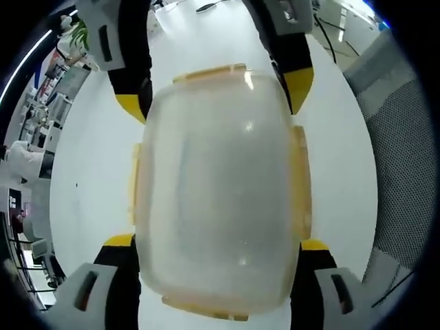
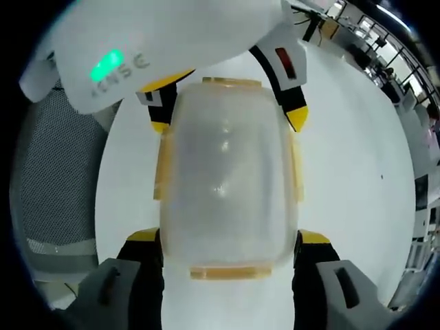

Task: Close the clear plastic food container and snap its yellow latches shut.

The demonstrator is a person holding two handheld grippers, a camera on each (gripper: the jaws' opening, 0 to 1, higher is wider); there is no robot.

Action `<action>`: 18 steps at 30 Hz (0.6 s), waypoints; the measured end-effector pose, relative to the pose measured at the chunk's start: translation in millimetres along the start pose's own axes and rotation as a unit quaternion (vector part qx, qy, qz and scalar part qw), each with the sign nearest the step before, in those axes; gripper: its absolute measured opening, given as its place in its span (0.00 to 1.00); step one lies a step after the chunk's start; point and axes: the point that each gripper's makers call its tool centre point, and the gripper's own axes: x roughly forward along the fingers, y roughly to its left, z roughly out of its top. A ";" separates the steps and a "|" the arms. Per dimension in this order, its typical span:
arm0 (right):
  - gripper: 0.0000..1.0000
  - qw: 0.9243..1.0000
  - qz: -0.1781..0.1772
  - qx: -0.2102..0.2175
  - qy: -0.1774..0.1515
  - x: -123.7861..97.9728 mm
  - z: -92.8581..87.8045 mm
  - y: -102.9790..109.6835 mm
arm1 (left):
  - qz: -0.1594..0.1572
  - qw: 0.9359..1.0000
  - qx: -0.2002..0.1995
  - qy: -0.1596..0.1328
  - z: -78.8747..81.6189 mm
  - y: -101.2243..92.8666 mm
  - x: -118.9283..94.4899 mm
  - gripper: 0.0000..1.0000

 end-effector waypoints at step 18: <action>0.74 1.000 -0.007 0.017 -0.005 7.4 19.5 -32.9 | -0.003 1.000 0.008 0.001 -20.5 35.6 8.2 0.90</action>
